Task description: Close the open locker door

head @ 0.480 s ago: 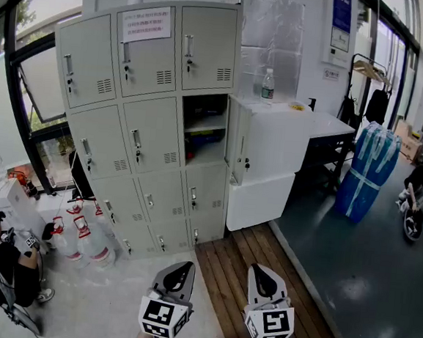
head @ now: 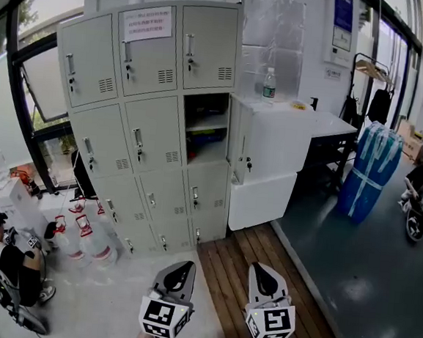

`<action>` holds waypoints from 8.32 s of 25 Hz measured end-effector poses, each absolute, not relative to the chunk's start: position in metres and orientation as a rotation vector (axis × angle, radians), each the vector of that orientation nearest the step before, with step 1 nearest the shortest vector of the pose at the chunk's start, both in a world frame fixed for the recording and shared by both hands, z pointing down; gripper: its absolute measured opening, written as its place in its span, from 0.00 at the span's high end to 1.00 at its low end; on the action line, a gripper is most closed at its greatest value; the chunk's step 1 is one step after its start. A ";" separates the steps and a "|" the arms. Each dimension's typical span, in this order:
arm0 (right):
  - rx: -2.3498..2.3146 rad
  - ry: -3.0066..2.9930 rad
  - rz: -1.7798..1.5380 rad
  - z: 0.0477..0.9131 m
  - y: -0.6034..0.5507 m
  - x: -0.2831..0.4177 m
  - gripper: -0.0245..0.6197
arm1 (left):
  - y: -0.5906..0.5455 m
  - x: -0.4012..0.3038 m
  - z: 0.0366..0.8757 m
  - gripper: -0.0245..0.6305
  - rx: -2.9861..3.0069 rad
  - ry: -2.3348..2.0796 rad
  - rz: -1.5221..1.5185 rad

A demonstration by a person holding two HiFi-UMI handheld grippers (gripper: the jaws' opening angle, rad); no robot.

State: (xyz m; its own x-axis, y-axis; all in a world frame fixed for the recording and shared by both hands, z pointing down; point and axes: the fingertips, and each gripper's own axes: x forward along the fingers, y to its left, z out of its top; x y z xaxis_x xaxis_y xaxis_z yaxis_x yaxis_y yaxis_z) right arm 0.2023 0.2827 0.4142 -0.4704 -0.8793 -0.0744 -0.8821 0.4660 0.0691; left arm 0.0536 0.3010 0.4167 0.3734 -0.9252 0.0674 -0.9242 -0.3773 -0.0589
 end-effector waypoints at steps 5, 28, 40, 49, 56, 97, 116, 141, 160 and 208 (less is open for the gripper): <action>-1.565 2.684 0.149 0.417 0.272 0.195 0.94 | 0.292 0.050 0.418 0.93 -2.580 1.767 -0.138; -1.646 2.680 0.098 0.420 0.068 0.124 0.94 | 0.076 -0.019 0.421 0.93 -2.667 1.713 -0.140; -1.772 2.613 0.052 0.426 -0.031 0.083 0.94 | -0.034 -0.061 0.429 0.93 -2.744 1.615 -0.143; -1.850 2.586 0.003 0.440 -0.078 0.080 0.94 | -0.089 -0.065 0.441 0.93 -2.802 1.565 -0.154; -1.894 2.572 -0.008 0.444 -0.131 0.102 0.94 | -0.143 -0.048 0.451 0.93 -2.839 1.550 -0.166; -1.748 2.577 0.003 0.426 -0.266 0.161 0.69 | -0.251 -0.016 0.441 0.93 -2.730 1.668 -0.124; -1.526 2.729 0.056 0.423 -0.260 0.107 0.75 | -0.234 -0.054 0.433 0.93 -2.619 1.808 -0.099; -1.187 2.865 0.054 0.422 -0.266 0.037 0.73 | -0.218 -0.108 0.434 0.93 -2.473 2.020 -0.108; -1.112 2.910 0.067 0.423 -0.286 -0.025 0.75 | -0.234 -0.160 0.434 0.93 -2.400 2.094 -0.126; -1.164 2.916 0.110 0.423 -0.371 -0.124 0.79 | -0.306 -0.257 0.447 0.93 -2.419 2.123 -0.084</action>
State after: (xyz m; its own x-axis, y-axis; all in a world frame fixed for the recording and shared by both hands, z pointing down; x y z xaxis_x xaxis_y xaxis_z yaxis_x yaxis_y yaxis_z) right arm -0.1241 -0.3708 0.4225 -0.7256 -0.6876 -0.0260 -0.6876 0.7231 0.0652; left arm -0.2570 -0.3061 0.4473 0.1305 -0.9873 0.0901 -0.9914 -0.1288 0.0239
